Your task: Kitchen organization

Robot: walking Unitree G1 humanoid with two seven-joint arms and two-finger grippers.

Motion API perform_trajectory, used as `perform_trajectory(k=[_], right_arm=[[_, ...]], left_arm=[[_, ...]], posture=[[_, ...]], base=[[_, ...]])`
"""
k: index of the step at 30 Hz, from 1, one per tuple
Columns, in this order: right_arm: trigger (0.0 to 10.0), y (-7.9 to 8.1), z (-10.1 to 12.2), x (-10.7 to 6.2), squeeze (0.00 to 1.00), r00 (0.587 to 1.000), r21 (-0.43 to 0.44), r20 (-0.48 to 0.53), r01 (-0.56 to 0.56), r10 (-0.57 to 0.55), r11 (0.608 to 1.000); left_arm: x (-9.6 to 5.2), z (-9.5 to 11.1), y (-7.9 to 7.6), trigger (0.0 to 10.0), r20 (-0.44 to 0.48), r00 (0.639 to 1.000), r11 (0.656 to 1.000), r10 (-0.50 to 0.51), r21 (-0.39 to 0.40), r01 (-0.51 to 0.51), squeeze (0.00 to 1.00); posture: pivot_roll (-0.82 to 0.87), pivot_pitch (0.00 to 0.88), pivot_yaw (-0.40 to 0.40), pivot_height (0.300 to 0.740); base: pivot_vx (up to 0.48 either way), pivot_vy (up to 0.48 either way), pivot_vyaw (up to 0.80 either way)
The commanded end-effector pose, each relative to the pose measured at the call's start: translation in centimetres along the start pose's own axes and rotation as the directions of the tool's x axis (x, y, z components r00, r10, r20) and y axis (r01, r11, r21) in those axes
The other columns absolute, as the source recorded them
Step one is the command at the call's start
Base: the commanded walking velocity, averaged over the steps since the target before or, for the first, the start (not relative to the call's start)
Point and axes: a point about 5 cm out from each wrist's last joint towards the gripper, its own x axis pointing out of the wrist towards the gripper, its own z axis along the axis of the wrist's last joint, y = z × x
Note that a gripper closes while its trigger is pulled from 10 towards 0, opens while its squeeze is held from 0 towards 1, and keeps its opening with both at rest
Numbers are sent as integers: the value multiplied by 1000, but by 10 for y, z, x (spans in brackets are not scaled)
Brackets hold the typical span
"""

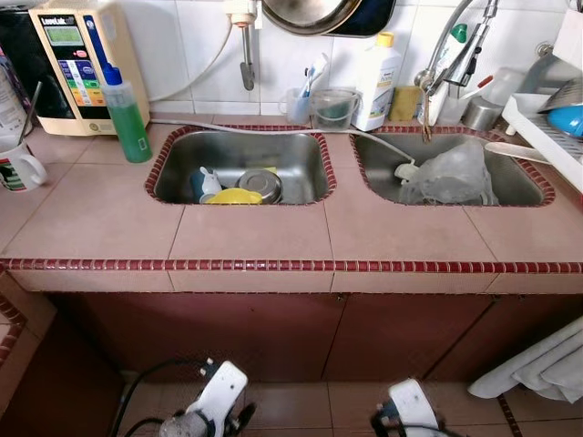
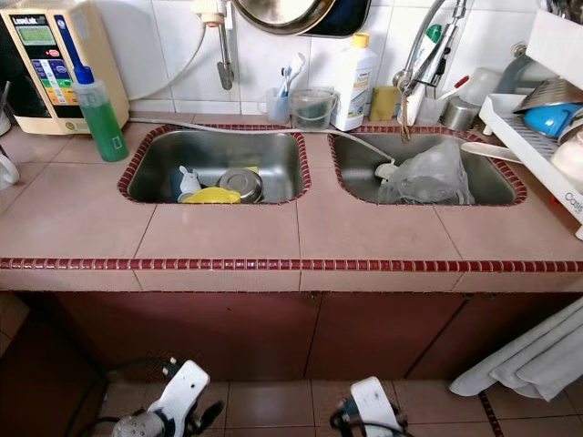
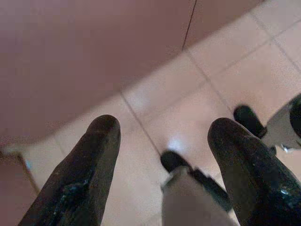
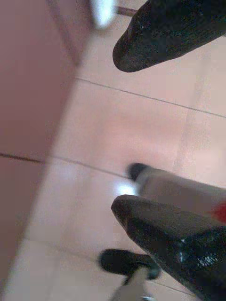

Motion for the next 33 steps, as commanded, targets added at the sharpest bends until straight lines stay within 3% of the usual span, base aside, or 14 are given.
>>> perform_trajectory(k=[1, 4, 11, 15, 25, 33], right_arm=[[10000, 0, -4, 0, 0, 999, 30, -27, 27, -26, 999], [10000, 3, -14, -2, 0, 997, 103, -66, 44, -37, 994], [10000, 10, -16, -2, 0, 997, 137, -76, 43, -33, 990], [10000, 11, -16, -2, 0, 997, 127, -78, 37, -27, 991], [10000, 14, -19, -3, 0, 996, 103, -86, 22, -13, 994], [10000, 14, -22, -4, 0, 995, 103, -96, 22, -12, 994]], left_arm=[[0, -5, -2, 10000, -37, 999, 999, 24, -47, -26, 0], [1, -7, -4, 10000, -52, 997, 987, 53, -148, -61, 0], [5, 0, -14, 10000, -38, 999, 998, 8, -61, -11, 0], [2, -8, -16, 10000, -67, 998, 1000, -7, -19, 6, 0], [-5, -27, -13, 10000, -113, 993, 998, 14, -60, -21, 0], [-5, -27, -10, 10000, -112, 993, 997, 23, -73, -31, 0]], posture=[[-49, 0, 5, 740], [-64, 0, 18, 740], [-73, 0, 18, 740], [-69, 0, 14, 740], [-54, 0, 3, 740], [-50, 0, 6, 740]], base=[[0, 0, 0], [0, 0, 0], [0, 0, 0], [0, 0, 0], [0, -102, 0], [0, -284, 0]])
